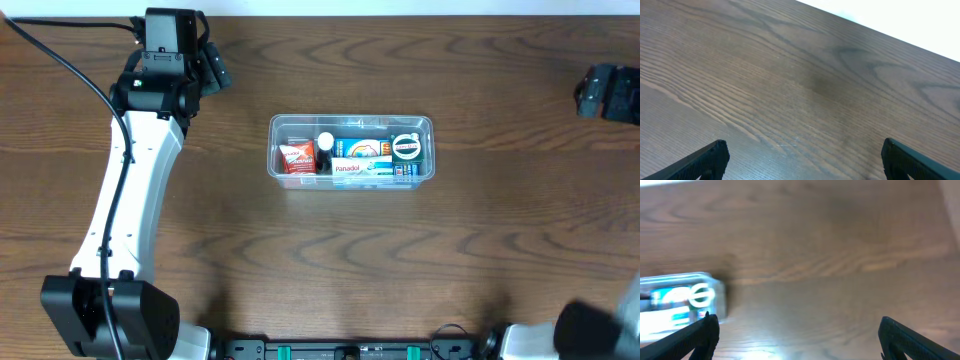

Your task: Pack container

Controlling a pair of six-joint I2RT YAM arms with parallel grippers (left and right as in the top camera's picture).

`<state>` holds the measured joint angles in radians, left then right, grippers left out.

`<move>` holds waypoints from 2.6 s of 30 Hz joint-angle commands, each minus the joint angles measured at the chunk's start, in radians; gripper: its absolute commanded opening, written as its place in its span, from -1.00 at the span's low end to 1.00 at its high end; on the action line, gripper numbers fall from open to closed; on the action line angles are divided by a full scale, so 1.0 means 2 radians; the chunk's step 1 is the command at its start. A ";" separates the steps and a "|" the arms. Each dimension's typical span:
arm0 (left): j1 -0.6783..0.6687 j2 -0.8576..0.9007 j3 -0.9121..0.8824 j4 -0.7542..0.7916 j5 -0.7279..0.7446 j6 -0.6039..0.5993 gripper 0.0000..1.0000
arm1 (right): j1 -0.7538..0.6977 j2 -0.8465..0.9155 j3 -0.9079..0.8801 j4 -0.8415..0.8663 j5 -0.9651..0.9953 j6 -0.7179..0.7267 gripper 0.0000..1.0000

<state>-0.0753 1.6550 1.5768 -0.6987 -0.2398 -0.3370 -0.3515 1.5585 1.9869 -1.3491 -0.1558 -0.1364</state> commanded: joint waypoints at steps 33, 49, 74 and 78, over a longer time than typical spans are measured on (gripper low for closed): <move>0.001 0.000 0.003 0.000 -0.006 -0.001 0.96 | 0.236 -0.673 -0.526 0.202 0.023 -0.017 0.99; 0.001 0.000 0.003 0.000 -0.006 -0.001 0.96 | 0.235 -0.726 -0.862 0.642 -0.014 -0.016 0.99; 0.001 0.000 0.003 0.000 -0.006 -0.001 0.96 | 0.234 -0.777 -0.991 0.693 0.031 0.008 0.99; 0.001 0.000 0.003 0.000 -0.006 -0.001 0.96 | 0.234 -0.777 -0.991 0.659 0.038 0.008 0.98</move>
<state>-0.0753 1.6550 1.5768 -0.6991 -0.2398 -0.3370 0.1112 0.0132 0.0147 -0.0135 -0.1070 -0.1352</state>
